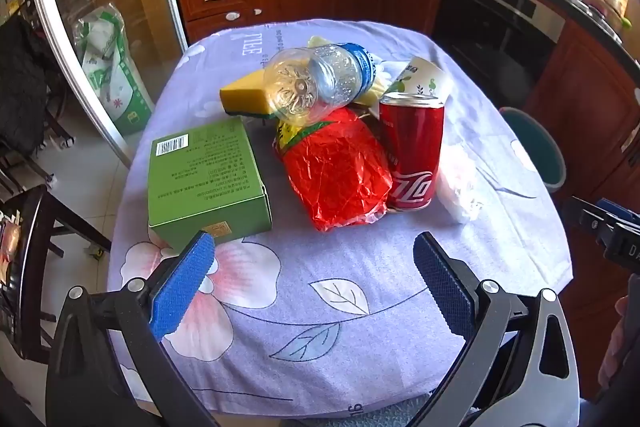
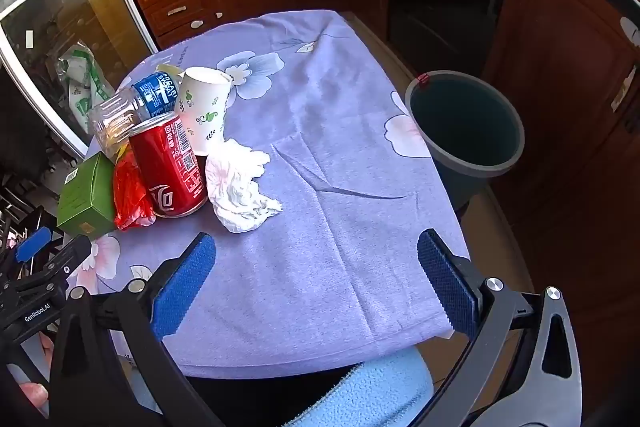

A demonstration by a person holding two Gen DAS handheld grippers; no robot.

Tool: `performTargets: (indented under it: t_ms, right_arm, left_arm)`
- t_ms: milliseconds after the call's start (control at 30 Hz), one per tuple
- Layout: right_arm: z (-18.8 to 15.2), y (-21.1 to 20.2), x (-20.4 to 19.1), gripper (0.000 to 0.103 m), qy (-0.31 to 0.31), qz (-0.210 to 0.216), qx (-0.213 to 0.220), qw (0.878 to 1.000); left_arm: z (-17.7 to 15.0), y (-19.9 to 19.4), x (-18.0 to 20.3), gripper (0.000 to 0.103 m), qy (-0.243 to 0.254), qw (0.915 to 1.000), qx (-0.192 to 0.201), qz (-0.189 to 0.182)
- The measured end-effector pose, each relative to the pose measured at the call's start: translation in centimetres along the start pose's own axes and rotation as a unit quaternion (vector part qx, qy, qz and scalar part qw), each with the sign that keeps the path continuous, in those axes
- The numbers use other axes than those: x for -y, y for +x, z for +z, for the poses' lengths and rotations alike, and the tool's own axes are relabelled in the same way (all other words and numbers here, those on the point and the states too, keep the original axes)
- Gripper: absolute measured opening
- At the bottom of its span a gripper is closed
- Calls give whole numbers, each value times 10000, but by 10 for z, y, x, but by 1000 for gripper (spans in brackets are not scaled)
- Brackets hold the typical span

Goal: Collect trash

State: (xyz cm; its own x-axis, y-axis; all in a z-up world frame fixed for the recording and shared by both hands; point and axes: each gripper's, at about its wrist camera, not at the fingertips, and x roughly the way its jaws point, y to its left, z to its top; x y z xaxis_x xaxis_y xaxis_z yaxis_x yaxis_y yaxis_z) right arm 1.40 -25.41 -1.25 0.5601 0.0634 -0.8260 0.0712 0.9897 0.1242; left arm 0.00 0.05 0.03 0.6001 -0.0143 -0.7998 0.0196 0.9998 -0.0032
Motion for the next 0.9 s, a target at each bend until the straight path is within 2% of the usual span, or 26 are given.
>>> performTargets:
  t_ms: [467,900]
  right_arm:
    - [5,-1,2,97,9,-29,-43,10000]
    - [6,-6,1,97,64,-72,8,10000]
  left_arm:
    - [4,5,-24,99,-368,9992,-136,-10]
    - [8,3,-24,99,-358,9993,-130,67]
